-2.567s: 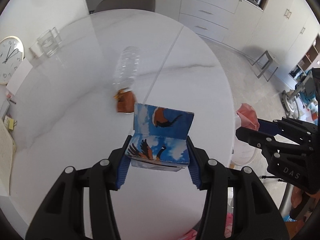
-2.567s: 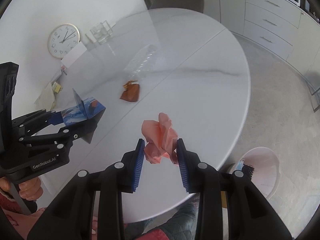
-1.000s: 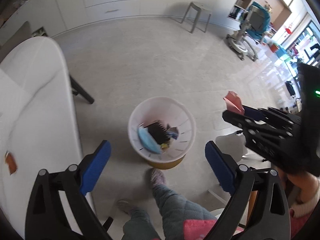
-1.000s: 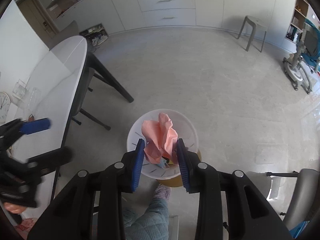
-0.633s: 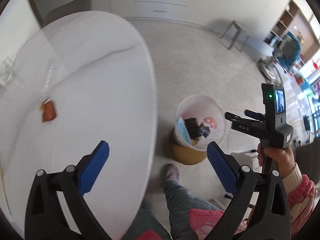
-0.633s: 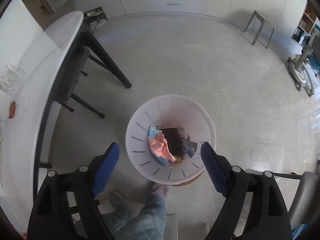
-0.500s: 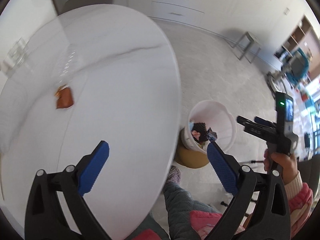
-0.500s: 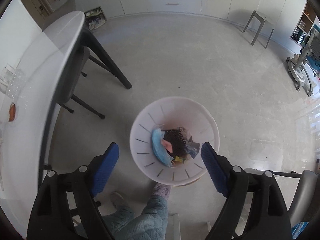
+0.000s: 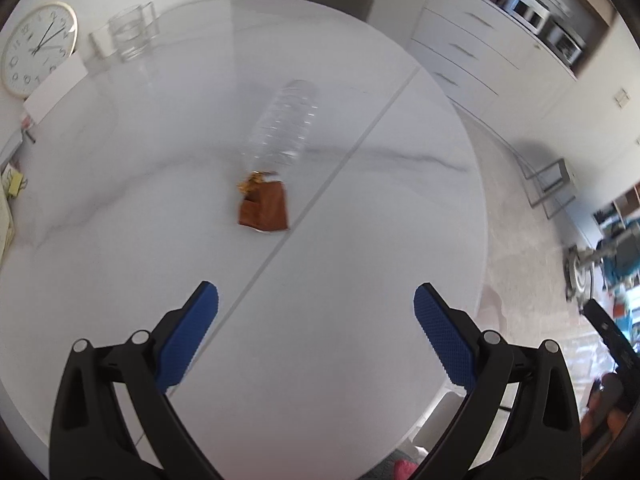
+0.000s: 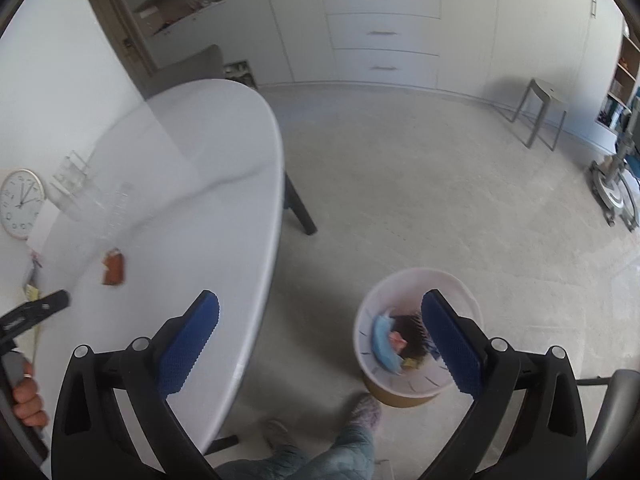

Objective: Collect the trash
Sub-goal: 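Move the open left tool back to the brown snack wrapper on the table, then grasp the brown wrapper with the left tool while the right grasps the plastic bottle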

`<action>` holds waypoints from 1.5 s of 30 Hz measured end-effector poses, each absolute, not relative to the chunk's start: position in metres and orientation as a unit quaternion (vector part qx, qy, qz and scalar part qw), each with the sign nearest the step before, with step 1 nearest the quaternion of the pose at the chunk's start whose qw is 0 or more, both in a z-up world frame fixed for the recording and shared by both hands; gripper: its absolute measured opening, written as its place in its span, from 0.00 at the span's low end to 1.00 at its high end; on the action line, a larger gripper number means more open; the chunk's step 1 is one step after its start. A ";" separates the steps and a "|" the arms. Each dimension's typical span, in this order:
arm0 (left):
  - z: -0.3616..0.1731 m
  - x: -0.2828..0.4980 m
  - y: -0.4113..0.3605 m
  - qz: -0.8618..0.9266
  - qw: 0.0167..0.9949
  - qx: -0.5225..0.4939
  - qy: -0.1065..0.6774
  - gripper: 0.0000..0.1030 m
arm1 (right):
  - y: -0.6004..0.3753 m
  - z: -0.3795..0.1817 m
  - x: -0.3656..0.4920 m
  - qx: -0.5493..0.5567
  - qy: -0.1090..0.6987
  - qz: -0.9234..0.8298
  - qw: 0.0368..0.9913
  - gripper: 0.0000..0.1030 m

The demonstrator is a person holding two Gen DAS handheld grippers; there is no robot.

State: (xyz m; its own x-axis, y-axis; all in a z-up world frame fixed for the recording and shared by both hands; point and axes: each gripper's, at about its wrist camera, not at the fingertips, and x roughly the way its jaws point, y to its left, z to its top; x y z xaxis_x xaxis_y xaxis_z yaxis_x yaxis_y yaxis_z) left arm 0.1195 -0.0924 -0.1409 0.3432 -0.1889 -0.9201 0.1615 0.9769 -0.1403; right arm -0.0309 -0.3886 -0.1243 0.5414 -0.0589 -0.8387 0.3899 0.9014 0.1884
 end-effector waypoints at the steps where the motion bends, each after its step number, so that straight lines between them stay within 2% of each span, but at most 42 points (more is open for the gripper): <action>1: -0.145 0.127 -0.089 -0.100 0.818 -0.015 0.567 0.91 | -0.381 -0.118 -0.021 0.178 0.458 -0.118 0.863 0.98; 7: -0.176 0.173 -0.083 -0.076 0.814 -0.012 0.576 0.91 | -0.337 -0.104 0.033 0.144 0.458 -0.057 0.875 0.98; 12: -0.206 0.205 -0.089 -0.067 0.805 -0.018 0.589 0.91 | -0.312 -0.112 0.073 0.121 0.475 -0.021 0.872 0.98; 15: -0.223 0.215 -0.088 -0.064 0.799 -0.025 0.598 0.87 | -0.300 -0.121 0.093 0.113 0.485 -0.005 0.867 0.98; 20: -0.247 0.232 -0.090 -0.055 0.788 -0.009 0.613 0.70 | -0.284 -0.134 0.120 0.091 0.504 0.013 0.859 0.98; 24: -0.250 0.239 -0.090 -0.051 0.792 -0.001 0.608 0.61 | -0.276 -0.142 0.133 0.087 0.513 0.023 0.854 0.98; 26: -0.250 0.239 -0.091 -0.053 0.796 0.011 0.603 0.44 | -0.270 -0.143 0.139 0.085 0.513 0.031 0.853 0.98; 30: -0.246 0.235 -0.091 -0.055 0.804 0.017 0.592 0.37 | -0.257 -0.144 0.149 0.072 0.512 0.045 0.855 0.98; 31: -0.243 0.234 -0.090 -0.052 0.808 0.022 0.586 0.30 | -0.253 -0.143 0.151 0.069 0.512 0.047 0.855 0.98; 45: -0.205 0.204 -0.044 -0.039 0.826 0.010 0.563 0.29 | -0.185 -0.154 0.195 0.036 0.521 0.079 0.849 0.98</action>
